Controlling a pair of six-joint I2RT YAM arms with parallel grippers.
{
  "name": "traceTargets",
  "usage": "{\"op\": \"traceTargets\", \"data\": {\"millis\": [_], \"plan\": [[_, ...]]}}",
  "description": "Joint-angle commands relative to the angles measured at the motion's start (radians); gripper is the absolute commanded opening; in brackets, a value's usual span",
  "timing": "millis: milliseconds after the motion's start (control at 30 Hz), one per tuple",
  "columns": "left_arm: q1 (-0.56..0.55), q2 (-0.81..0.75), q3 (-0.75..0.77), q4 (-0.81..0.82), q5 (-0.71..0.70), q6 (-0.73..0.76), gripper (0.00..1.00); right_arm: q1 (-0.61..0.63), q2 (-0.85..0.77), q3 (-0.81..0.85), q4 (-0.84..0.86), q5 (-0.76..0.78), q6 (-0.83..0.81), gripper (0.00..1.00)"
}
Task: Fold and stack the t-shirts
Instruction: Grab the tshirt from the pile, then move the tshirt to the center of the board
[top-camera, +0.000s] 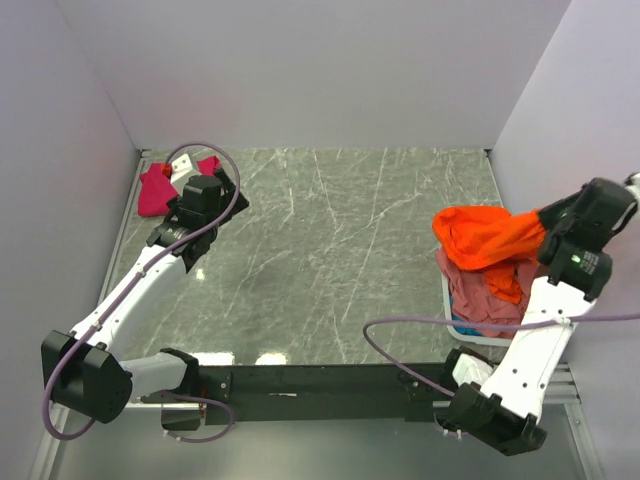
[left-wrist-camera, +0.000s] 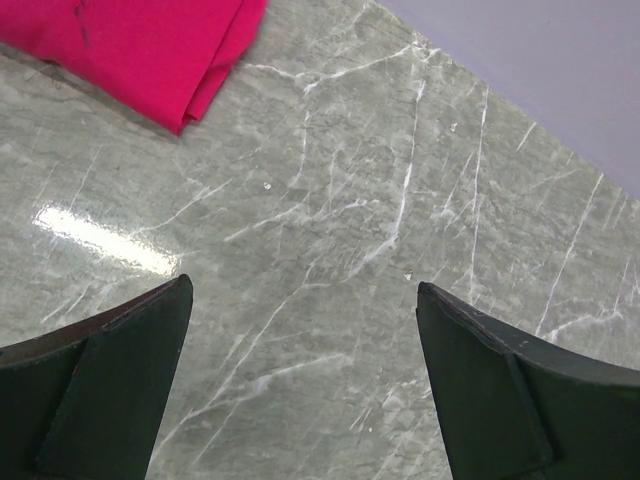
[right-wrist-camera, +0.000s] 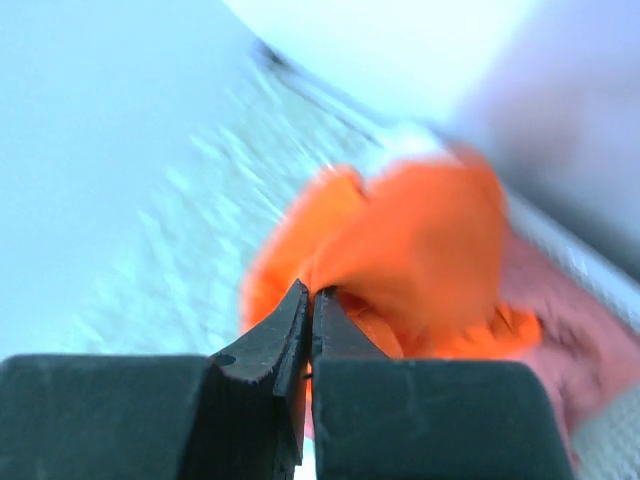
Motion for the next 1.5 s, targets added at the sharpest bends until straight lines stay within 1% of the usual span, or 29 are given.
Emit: {"op": "traceTargets", "data": {"millis": [0,33,67,100,167,200,233,267,300,333,400,433,500,533,633,667,700,767,867,967,1067,1100,1167,1200,1267,1300,1367,1400,1467], "plan": [[-0.001,-0.023,0.035,0.027,-0.022,0.021,0.99,-0.003,-0.006,0.202,-0.037,-0.036,-0.023,0.00],[-0.001,-0.020,0.037,0.025,-0.020,0.019,1.00,-0.003,0.002,0.290,-0.036,-0.059,-0.023,0.00],[-0.001,-0.015,0.039,0.022,-0.017,0.016,0.99,-0.003,0.008,0.329,-0.027,-0.085,-0.024,0.00],[-0.001,-0.015,0.039,0.024,-0.011,0.016,0.99,-0.002,0.024,0.360,-0.010,-0.177,-0.023,0.00],[-0.001,-0.012,0.036,0.028,0.007,0.016,1.00,0.009,0.044,0.429,0.059,-0.283,-0.007,0.00],[-0.001,-0.009,0.036,0.030,0.013,0.015,0.99,0.064,0.083,0.457,0.084,-0.321,-0.001,0.00],[-0.001,-0.007,0.037,0.027,0.020,0.016,0.99,0.113,0.112,0.536,0.085,-0.334,-0.006,0.00],[-0.001,-0.006,0.042,0.025,0.024,0.012,0.99,0.179,0.145,0.587,0.082,-0.304,-0.041,0.00],[-0.001,-0.004,0.042,0.025,0.026,0.008,0.99,0.267,0.222,0.643,0.052,-0.253,-0.064,0.00],[-0.001,-0.004,0.039,0.031,0.024,0.007,1.00,0.417,0.264,0.759,0.035,-0.154,-0.100,0.00],[-0.001,-0.003,0.029,0.030,0.023,-0.004,0.99,0.523,0.393,0.905,0.013,-0.168,-0.108,0.00],[-0.001,-0.001,0.029,0.015,0.014,-0.013,0.99,0.608,0.430,0.941,0.016,-0.184,-0.104,0.00],[-0.001,0.002,0.042,-0.021,-0.002,-0.048,0.99,0.691,0.529,1.001,0.048,-0.167,-0.108,0.00],[-0.001,0.002,0.045,-0.034,-0.002,-0.059,0.99,0.780,0.562,1.053,0.065,-0.155,-0.111,0.00],[-0.001,-0.023,0.052,-0.099,-0.019,-0.119,0.99,0.897,0.665,1.115,0.176,-0.158,-0.108,0.00],[-0.001,-0.042,0.045,-0.129,-0.028,-0.161,0.99,0.969,0.700,1.120,0.217,-0.164,-0.105,0.00],[-0.001,-0.053,0.034,-0.139,-0.034,-0.179,0.99,0.998,0.715,1.118,0.305,-0.159,-0.099,0.00],[-0.001,-0.085,0.005,-0.166,-0.026,-0.208,0.99,1.072,0.757,1.123,0.375,-0.145,-0.078,0.00],[0.000,-0.113,-0.007,-0.228,-0.037,-0.240,0.99,1.113,0.771,1.124,0.446,-0.110,-0.056,0.00],[0.000,-0.145,-0.035,-0.277,-0.083,-0.263,0.99,1.120,0.734,1.060,0.467,-0.009,-0.012,0.00],[-0.001,-0.167,-0.055,-0.271,-0.074,-0.246,1.00,1.118,0.670,0.939,0.434,0.089,-0.010,0.00],[-0.001,-0.167,-0.057,-0.263,-0.068,-0.245,1.00,1.109,0.647,0.831,0.425,0.117,-0.004,0.00],[0.000,-0.162,-0.063,-0.249,-0.063,-0.243,0.99,1.089,0.569,0.685,0.434,0.128,0.029,0.00],[-0.001,-0.156,-0.067,-0.239,-0.063,-0.245,0.99,1.057,0.539,0.517,0.452,0.113,0.074,0.00],[0.000,-0.123,-0.075,-0.190,-0.051,-0.228,0.99,1.029,0.455,0.332,0.515,0.002,0.091,0.00],[0.000,-0.103,-0.072,-0.177,-0.031,-0.220,0.99,1.016,0.432,0.175,0.554,-0.028,0.097,0.00],[0.002,-0.021,-0.046,-0.141,-0.003,-0.208,0.99,0.977,0.375,0.040,0.569,-0.070,0.105,0.00],[0.002,0.014,-0.031,-0.128,0.042,-0.202,0.99,0.976,0.358,-0.091,0.608,-0.070,0.106,0.00],[0.002,0.127,0.025,-0.089,0.096,-0.173,0.99,0.956,0.347,-0.196,0.633,-0.084,0.105,0.00]]}}
